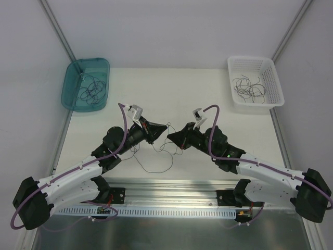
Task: Untangle the cables
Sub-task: Untie the cable.
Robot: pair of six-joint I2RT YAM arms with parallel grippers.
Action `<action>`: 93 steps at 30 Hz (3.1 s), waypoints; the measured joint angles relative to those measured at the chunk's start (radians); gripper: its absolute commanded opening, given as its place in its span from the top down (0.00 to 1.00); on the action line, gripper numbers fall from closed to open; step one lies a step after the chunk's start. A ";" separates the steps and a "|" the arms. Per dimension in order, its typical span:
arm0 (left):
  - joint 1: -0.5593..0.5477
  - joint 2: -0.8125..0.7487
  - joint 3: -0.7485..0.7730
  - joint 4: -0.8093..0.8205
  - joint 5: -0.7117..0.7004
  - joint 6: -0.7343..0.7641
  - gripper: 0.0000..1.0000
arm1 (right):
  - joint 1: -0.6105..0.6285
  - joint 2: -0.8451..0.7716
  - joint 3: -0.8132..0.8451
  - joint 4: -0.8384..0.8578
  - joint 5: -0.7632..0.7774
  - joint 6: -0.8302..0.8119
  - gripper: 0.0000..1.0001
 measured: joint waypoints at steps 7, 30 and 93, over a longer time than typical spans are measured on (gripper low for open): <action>0.000 0.000 0.000 0.004 0.010 -0.019 1.00 | 0.000 0.003 0.005 -0.003 0.000 -0.051 0.99; -0.006 -0.071 0.043 -0.107 0.185 0.298 1.00 | 0.005 -0.046 0.112 -0.214 -0.021 -0.120 0.99; -0.065 -0.179 -0.030 -0.180 0.319 0.570 1.00 | -0.213 -0.121 0.216 -0.468 -0.315 -0.231 0.61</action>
